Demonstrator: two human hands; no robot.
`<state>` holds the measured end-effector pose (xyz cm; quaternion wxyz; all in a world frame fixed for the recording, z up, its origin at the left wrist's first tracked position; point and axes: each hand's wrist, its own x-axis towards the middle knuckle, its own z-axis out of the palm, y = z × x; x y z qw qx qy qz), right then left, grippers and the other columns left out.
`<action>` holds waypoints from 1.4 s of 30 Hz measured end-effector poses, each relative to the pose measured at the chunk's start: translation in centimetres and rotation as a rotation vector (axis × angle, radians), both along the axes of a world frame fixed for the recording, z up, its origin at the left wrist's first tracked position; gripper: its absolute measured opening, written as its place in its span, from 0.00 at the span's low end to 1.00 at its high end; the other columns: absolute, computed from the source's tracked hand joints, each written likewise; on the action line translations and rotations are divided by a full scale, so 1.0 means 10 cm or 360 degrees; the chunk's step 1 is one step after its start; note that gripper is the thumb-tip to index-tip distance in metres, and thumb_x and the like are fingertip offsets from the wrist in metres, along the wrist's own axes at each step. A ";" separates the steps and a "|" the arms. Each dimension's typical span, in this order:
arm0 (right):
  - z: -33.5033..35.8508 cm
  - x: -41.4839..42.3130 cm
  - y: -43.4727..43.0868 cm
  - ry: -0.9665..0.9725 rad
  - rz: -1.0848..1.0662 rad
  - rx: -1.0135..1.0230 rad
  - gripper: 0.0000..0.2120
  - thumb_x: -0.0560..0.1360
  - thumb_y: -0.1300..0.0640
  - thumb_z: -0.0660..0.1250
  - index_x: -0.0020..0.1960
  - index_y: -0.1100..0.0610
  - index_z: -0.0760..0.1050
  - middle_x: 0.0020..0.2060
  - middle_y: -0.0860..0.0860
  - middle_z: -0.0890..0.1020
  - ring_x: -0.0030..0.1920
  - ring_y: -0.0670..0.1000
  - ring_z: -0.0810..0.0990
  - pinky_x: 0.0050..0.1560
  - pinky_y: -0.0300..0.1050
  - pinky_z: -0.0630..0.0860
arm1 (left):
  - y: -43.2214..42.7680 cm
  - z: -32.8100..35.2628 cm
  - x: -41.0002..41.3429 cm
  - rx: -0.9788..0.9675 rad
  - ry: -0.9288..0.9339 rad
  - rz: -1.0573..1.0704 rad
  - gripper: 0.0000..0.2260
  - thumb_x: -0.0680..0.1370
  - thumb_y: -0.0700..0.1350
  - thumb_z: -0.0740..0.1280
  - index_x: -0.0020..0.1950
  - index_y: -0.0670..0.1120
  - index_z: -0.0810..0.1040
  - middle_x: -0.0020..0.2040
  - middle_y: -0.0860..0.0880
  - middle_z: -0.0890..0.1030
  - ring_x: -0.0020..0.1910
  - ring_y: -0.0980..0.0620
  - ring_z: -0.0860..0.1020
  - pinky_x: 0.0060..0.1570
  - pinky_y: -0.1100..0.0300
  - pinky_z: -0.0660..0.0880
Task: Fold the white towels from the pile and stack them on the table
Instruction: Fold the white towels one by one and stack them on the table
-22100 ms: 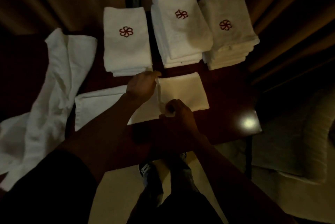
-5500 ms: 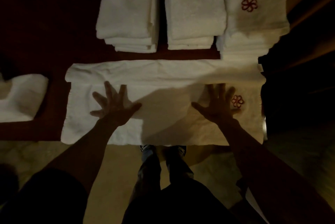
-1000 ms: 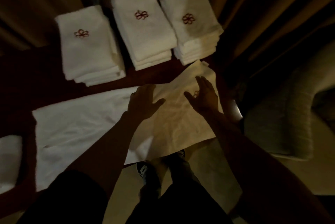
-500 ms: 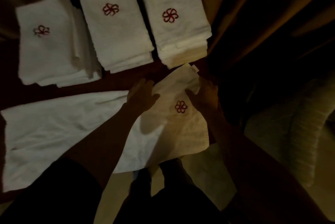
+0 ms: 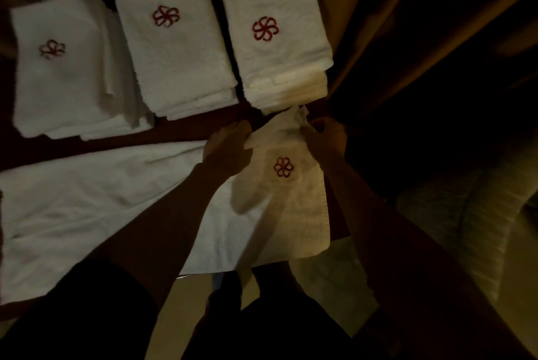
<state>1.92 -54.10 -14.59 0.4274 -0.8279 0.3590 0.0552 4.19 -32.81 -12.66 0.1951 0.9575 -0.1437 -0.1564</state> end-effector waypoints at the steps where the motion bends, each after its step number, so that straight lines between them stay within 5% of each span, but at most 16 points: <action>1: 0.02 -0.01 -0.01 -0.0045 -0.0053 0.0055 0.11 0.74 0.52 0.73 0.55 0.55 0.81 0.52 0.53 0.83 0.54 0.53 0.80 0.54 0.50 0.79 | 0.01 0.02 -0.02 -0.0018 -0.0015 -0.0003 0.11 0.71 0.43 0.73 0.46 0.46 0.71 0.42 0.49 0.75 0.44 0.42 0.78 0.40 0.53 0.74; 6: 0.15 -0.22 -0.06 -0.0278 -0.0164 0.0218 0.05 0.77 0.57 0.70 0.52 0.55 0.78 0.45 0.48 0.79 0.47 0.49 0.79 0.43 0.43 0.75 | 0.07 0.12 -0.12 -0.0110 -0.0171 -0.0012 0.09 0.71 0.41 0.73 0.46 0.42 0.76 0.43 0.44 0.79 0.42 0.39 0.79 0.39 0.54 0.70; 10: 0.20 -0.51 -0.07 -0.0401 -0.0209 0.0353 0.03 0.77 0.62 0.68 0.50 0.55 0.76 0.41 0.47 0.79 0.42 0.48 0.79 0.43 0.45 0.79 | 0.13 0.17 -0.25 -0.0181 -0.0204 -0.0113 0.08 0.71 0.40 0.73 0.46 0.42 0.77 0.43 0.43 0.79 0.43 0.39 0.79 0.38 0.53 0.74; 14: 0.19 -0.83 -0.07 -0.0337 -0.0225 0.0251 0.04 0.77 0.62 0.68 0.50 0.55 0.77 0.41 0.45 0.78 0.41 0.41 0.76 0.41 0.37 0.74 | 0.20 0.17 -0.46 -0.0169 -0.0195 -0.0186 0.11 0.73 0.42 0.73 0.53 0.41 0.79 0.48 0.41 0.80 0.47 0.39 0.79 0.44 0.48 0.78; 17: 0.11 -1.01 -0.08 -0.0072 -0.0202 0.0129 0.05 0.78 0.59 0.67 0.53 0.57 0.79 0.47 0.51 0.81 0.47 0.50 0.79 0.47 0.47 0.78 | 0.25 0.10 -0.62 -0.0109 -0.0135 -0.0296 0.10 0.76 0.45 0.71 0.55 0.43 0.79 0.49 0.43 0.79 0.48 0.41 0.79 0.48 0.48 0.78; 20: 0.05 -1.19 -0.02 -0.0009 -0.0381 0.0206 0.08 0.78 0.56 0.66 0.56 0.56 0.79 0.49 0.54 0.82 0.50 0.54 0.81 0.39 0.43 0.75 | 0.29 0.00 -0.78 -0.0081 -0.0088 -0.0394 0.11 0.76 0.47 0.70 0.57 0.45 0.79 0.50 0.45 0.79 0.50 0.44 0.79 0.51 0.47 0.77; 25: 0.05 -1.31 0.13 -0.0070 -0.0560 0.0599 0.12 0.80 0.47 0.65 0.56 0.55 0.74 0.46 0.52 0.82 0.41 0.52 0.83 0.33 0.43 0.75 | 0.36 -0.10 -0.98 -0.0007 -0.0073 -0.0489 0.14 0.76 0.48 0.71 0.61 0.48 0.79 0.56 0.48 0.80 0.57 0.46 0.78 0.58 0.46 0.74; 32: -0.07 -1.26 0.23 0.0062 -0.0461 0.0422 0.21 0.72 0.63 0.71 0.63 0.55 0.72 0.52 0.55 0.80 0.47 0.55 0.82 0.40 0.48 0.80 | 0.64 -0.11 -1.00 0.0231 -0.0263 -0.0183 0.15 0.72 0.41 0.71 0.57 0.48 0.77 0.53 0.46 0.76 0.53 0.44 0.75 0.49 0.49 0.73; 36: -0.07 -1.26 0.21 0.0037 -0.0535 0.0339 0.17 0.72 0.63 0.69 0.58 0.53 0.70 0.53 0.55 0.80 0.49 0.58 0.83 0.39 0.49 0.81 | 0.96 -0.15 -0.99 0.0398 -0.0153 0.0003 0.17 0.72 0.43 0.69 0.61 0.47 0.73 0.58 0.43 0.75 0.57 0.41 0.74 0.52 0.46 0.73; 42: -0.04 -1.27 0.28 0.0057 -0.0220 0.0028 0.16 0.81 0.57 0.62 0.67 0.59 0.65 0.56 0.58 0.77 0.53 0.59 0.79 0.44 0.51 0.77 | 1.24 -0.22 -1.00 0.0481 -0.0095 0.0114 0.24 0.79 0.47 0.66 0.73 0.43 0.67 0.66 0.41 0.74 0.62 0.39 0.74 0.55 0.42 0.74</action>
